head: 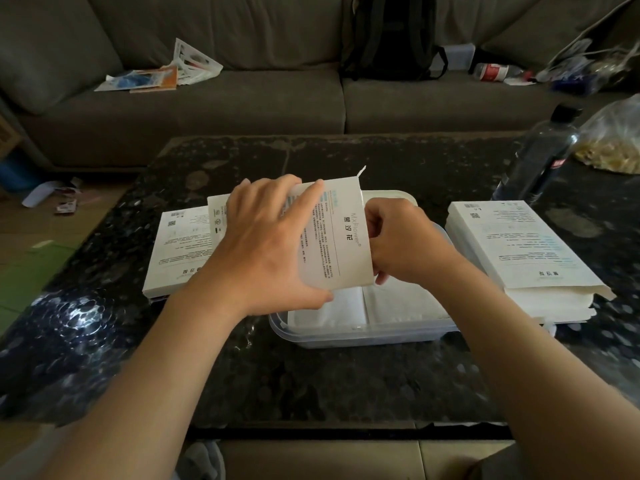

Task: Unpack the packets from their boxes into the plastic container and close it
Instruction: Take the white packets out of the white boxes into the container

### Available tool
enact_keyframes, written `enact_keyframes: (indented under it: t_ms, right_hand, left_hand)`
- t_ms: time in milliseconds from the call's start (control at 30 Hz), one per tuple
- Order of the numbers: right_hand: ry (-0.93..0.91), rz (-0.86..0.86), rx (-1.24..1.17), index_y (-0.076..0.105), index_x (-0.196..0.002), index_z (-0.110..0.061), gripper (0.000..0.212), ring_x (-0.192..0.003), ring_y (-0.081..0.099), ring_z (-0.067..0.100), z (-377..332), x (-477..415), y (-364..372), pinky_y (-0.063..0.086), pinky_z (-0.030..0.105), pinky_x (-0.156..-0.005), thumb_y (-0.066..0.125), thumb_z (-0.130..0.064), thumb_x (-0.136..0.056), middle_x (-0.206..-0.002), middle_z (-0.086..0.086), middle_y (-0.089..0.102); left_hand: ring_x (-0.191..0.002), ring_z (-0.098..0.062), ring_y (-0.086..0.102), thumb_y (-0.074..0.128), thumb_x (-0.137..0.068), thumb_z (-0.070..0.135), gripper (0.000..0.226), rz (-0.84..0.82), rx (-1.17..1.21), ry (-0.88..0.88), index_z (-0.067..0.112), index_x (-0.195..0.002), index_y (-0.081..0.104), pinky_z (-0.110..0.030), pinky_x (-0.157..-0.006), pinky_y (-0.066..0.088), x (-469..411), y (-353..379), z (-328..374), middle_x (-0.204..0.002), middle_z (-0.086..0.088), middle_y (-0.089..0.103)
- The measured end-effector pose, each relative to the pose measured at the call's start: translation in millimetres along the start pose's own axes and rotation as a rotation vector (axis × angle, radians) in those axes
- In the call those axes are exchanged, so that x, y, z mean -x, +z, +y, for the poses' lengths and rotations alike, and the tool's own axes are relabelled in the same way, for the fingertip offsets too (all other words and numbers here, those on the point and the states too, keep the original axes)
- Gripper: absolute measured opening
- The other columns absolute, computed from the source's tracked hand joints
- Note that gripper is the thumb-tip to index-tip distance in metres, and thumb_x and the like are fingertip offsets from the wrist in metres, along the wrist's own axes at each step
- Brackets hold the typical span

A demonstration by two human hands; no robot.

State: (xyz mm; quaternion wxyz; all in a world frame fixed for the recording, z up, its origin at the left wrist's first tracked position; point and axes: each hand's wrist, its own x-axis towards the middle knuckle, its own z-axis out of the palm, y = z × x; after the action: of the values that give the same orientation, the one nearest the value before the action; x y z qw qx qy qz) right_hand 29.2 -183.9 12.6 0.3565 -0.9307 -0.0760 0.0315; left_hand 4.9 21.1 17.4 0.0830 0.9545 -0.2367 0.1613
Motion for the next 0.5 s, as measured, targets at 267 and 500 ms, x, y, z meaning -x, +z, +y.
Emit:
enact_keyframes:
  t_ms: [267,500]
  right_hand:
    - [0.023,-0.014,-0.098,0.059,-0.094,-0.011,0.007,-0.063,0.073,0.009,0,-1,-1,0.058,0.022,-0.05,0.065,-0.014,-0.097,-0.089,-0.005,0.068]
    - [0.075,0.056,-0.274,0.052,-0.084,-0.016,0.023,-0.085,0.073,0.02,1,-3,-6,0.064,0.031,-0.064,0.069,-0.025,-0.095,-0.101,-0.004,0.071]
  left_hand:
    - [-0.136,-0.03,0.026,0.064,-0.05,0.077,0.122,-0.018,-0.005,-0.024,0.023,-0.15,0.021,-0.051,-0.117,0.013,0,1,-7,-0.147,-0.004,0.03]
    - [-0.136,-0.029,0.025,0.066,-0.049,0.077,0.124,-0.034,-0.013,-0.075,0.024,-0.152,0.022,-0.05,-0.117,0.016,0,-4,-14,-0.148,-0.002,0.028]
